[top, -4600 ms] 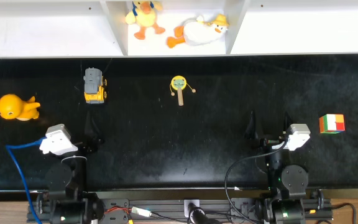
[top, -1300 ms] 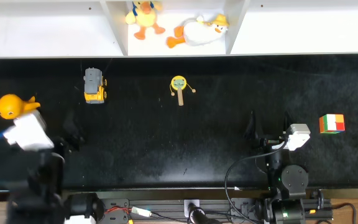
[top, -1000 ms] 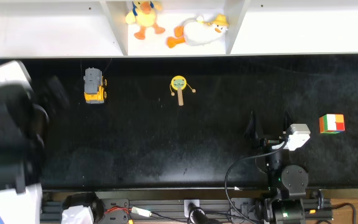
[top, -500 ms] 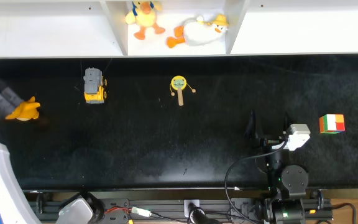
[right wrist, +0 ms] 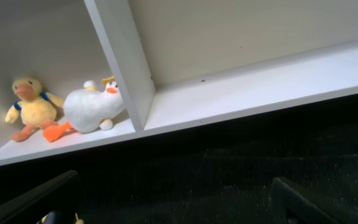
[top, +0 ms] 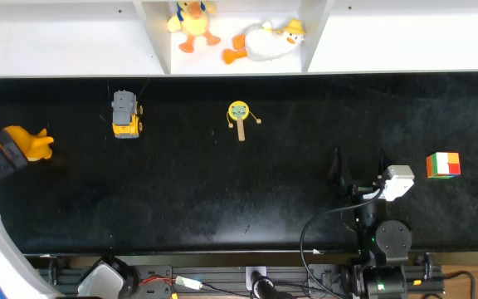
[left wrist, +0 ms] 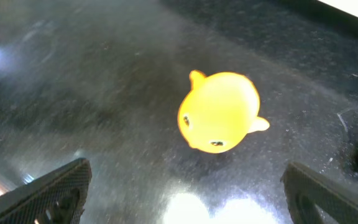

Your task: Store Toys

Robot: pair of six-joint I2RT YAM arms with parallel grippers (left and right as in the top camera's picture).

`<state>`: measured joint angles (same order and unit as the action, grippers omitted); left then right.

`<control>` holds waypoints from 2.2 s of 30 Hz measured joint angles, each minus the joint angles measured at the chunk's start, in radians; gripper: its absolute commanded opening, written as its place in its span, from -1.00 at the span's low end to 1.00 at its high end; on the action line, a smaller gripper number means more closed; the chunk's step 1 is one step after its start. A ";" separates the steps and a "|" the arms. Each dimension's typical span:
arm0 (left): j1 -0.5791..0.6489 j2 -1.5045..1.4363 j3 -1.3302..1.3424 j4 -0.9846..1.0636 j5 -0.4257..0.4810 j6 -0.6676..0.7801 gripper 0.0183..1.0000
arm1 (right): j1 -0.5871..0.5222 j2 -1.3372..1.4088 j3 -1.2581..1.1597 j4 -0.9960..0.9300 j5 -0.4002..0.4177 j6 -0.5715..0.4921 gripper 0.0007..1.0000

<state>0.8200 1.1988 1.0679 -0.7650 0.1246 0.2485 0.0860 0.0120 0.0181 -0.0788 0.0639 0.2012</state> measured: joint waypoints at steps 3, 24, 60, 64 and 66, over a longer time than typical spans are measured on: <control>0.008 0.000 -0.037 0.030 0.076 0.074 1.00 | 0.000 0.000 0.000 0.000 0.000 0.000 0.99; 0.055 0.041 -0.268 0.319 0.211 0.299 1.00 | 0.000 0.000 0.000 0.000 0.000 0.000 0.99; 0.055 0.205 -0.256 0.555 0.355 0.159 -0.28 | 0.000 0.000 0.000 0.000 0.000 0.000 0.99; 0.043 0.144 -0.211 0.517 0.355 0.104 -0.39 | 0.000 0.000 0.000 0.000 0.000 0.000 0.99; 0.027 0.118 -0.184 0.492 0.355 0.082 -0.48 | 0.000 0.000 0.000 0.001 0.000 0.000 0.99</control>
<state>0.8474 1.3167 0.8837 -0.2733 0.4793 0.3302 0.0860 0.0120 0.0181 -0.0780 0.0635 0.2012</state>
